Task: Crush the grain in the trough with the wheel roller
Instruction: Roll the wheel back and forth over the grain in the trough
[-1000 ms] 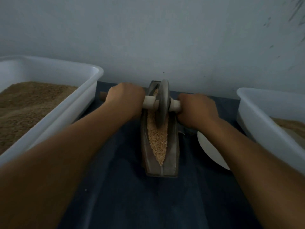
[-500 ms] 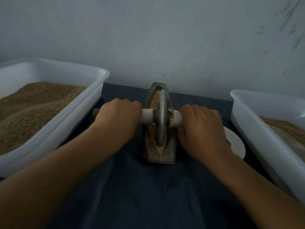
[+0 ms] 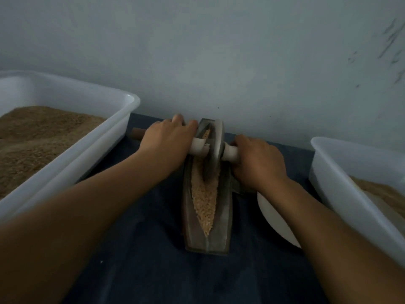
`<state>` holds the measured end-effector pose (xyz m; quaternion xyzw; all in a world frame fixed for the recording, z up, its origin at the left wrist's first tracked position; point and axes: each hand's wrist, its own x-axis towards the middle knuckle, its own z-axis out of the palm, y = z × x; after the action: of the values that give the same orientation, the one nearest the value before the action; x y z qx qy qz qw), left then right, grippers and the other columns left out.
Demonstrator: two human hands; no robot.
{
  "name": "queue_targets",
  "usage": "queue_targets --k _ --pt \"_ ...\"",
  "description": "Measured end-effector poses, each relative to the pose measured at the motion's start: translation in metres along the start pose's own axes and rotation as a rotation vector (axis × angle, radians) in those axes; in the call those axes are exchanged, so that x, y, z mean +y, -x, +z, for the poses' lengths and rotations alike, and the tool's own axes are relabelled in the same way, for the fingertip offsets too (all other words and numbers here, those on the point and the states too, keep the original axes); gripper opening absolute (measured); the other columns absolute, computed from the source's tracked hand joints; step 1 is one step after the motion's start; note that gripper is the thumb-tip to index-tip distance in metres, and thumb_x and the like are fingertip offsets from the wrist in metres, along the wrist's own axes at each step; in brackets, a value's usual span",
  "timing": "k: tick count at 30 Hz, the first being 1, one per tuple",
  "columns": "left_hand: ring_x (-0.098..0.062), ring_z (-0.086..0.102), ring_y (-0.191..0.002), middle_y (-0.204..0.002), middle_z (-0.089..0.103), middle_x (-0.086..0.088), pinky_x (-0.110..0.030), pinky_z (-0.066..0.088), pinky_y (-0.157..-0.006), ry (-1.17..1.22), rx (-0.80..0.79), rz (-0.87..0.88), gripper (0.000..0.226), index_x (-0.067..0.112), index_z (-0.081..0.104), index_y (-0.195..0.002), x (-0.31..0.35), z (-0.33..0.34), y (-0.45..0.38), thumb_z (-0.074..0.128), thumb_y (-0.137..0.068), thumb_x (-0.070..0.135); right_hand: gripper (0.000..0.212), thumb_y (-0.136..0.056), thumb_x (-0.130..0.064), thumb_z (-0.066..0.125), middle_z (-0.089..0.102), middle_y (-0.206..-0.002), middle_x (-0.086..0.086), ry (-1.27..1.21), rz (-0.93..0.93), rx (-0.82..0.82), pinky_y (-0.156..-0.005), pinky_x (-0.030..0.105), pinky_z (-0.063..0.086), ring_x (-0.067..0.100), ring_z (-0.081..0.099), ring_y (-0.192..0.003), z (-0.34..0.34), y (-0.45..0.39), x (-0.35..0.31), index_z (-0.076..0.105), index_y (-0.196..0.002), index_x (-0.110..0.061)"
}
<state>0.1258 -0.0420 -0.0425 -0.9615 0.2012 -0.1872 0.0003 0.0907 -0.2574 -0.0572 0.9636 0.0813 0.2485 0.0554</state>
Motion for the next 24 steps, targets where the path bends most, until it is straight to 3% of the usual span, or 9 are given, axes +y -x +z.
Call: queue_targets --k 2,6,11,14,18,24 --pt "-0.031 0.058 -0.103 -0.119 0.051 -0.011 -0.041 0.047 -0.077 0.028 -0.021 -0.021 0.051 0.022 0.044 -0.128 -0.003 0.002 -0.011 0.070 -0.084 0.020 0.036 -0.081 -0.037 0.068 0.064 -0.102 0.001 -0.035 0.008 -0.047 -0.061 0.032 0.032 0.028 0.061 -0.090 0.002 -0.017 0.004 0.055 -0.112 -0.027" --pt "-0.032 0.057 -0.105 -0.120 0.052 -0.012 -0.047 0.052 -0.084 0.046 -0.076 -0.068 0.055 0.022 0.044 -0.129 -0.006 0.005 -0.023 0.072 -0.083 0.019 0.037 -0.081 -0.039 0.068 0.065 -0.102 0.001 -0.023 0.059 -0.122 -0.062 0.033 0.037 0.027 0.061 -0.091 0.007 -0.038 0.008 0.054 -0.114 -0.030" --pt "-0.030 0.061 -0.097 -0.109 0.061 -0.008 -0.039 0.043 -0.068 -0.008 -0.039 -0.071 0.042 0.022 0.048 -0.121 -0.001 0.004 -0.021 0.069 -0.085 0.022 0.041 -0.081 -0.042 0.070 0.065 -0.099 0.002 -0.077 0.104 -0.154 -0.056 0.031 0.032 0.026 0.061 -0.085 0.007 -0.025 0.009 0.052 -0.115 -0.029" --pt "-0.030 0.062 -0.096 -0.105 0.064 -0.007 -0.038 0.038 -0.067 -0.058 -0.033 -0.059 0.030 0.022 0.050 -0.113 0.002 0.002 -0.014 0.066 -0.087 0.025 0.037 -0.080 -0.043 0.069 0.065 -0.093 0.000 -0.088 0.098 -0.119 -0.056 0.031 0.033 0.023 0.061 -0.079 0.004 -0.007 0.005 0.054 -0.110 -0.026" --pt "-0.030 0.062 -0.096 -0.108 0.063 -0.008 -0.038 0.038 -0.066 -0.059 -0.043 -0.089 0.037 0.018 0.048 -0.114 0.004 -0.005 0.007 0.069 -0.085 0.029 0.024 -0.080 -0.041 0.066 0.063 -0.084 -0.003 -0.058 0.025 -0.029 -0.057 0.032 0.032 0.025 0.059 -0.073 -0.006 0.018 -0.006 0.051 -0.090 -0.025" --pt "-0.026 0.064 -0.091 -0.106 0.063 -0.003 -0.035 0.038 -0.061 -0.061 0.013 -0.053 0.043 0.018 0.046 -0.112 0.009 -0.015 0.048 0.072 -0.081 0.033 0.023 -0.081 -0.035 0.067 0.061 -0.087 -0.001 -0.019 0.008 0.065 -0.064 0.034 0.028 0.024 0.056 -0.076 -0.027 0.058 -0.024 0.058 -0.098 -0.021"
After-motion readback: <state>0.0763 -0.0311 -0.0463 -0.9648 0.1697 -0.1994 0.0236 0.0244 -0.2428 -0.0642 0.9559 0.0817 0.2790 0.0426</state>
